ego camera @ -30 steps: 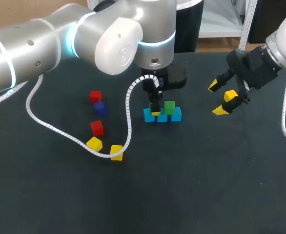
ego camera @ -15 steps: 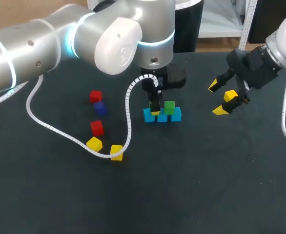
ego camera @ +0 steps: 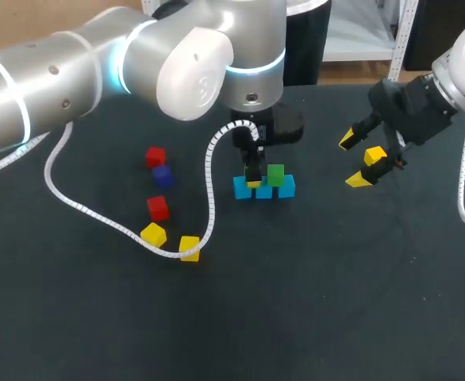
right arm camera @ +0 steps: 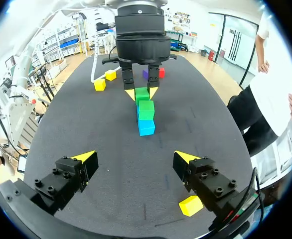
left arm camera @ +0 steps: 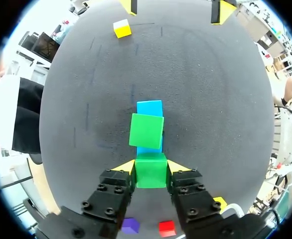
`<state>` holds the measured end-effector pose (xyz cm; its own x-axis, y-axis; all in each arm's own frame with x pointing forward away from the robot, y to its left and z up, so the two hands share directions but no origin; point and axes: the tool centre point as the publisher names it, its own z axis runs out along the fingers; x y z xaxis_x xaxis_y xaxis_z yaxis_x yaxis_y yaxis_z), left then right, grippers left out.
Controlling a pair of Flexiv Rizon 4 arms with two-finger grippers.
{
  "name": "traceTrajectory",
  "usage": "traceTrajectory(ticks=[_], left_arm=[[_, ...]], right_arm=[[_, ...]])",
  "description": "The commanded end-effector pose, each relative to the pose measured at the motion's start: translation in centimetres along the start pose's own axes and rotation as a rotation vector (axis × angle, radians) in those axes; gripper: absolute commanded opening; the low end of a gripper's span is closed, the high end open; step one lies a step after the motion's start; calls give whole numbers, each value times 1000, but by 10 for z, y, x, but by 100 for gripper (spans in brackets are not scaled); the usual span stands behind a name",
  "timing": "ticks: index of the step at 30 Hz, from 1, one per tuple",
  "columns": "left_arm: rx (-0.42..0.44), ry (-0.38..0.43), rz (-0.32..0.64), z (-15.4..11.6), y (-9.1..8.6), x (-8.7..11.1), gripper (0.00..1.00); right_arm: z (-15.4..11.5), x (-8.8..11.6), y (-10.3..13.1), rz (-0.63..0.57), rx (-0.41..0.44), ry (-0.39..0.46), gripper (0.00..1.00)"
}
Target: Place the blue cubes, place green cubes on the blue cubes, place the yellow cubes on the green cubes, then place the red cubes on the yellow cubes, and place purple cube on the red cubes.
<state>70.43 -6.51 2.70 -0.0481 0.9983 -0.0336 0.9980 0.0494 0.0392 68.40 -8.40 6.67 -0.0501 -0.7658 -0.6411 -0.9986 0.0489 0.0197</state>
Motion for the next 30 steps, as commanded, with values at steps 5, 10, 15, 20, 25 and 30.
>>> traceTrajectory(ticks=[5, 10, 15, 20, 25, 30], left_arm=[[13, 6, 7, 2, 3, -3, 0], [14, 6, 10, 3, 4, -4, 0], [15, 8, 10, 3, 6, -4, 0], [17, 7, 11, 4, 6, -4, 0], [20, 5, 8, 5, 6, -4, 0], [21, 7, 8, 6, 6, -3, 0]], right_arm=[[0, 0, 0, -1, 0, -2, 100], [0, 0, 0, -1, 0, -2, 100], [0, 0, 0, -1, 0, -2, 100], [0, 0, 0, -1, 0, -2, 100], [0, 0, 0, -1, 0, -2, 100], [0, 0, 0, -1, 0, -2, 100]])
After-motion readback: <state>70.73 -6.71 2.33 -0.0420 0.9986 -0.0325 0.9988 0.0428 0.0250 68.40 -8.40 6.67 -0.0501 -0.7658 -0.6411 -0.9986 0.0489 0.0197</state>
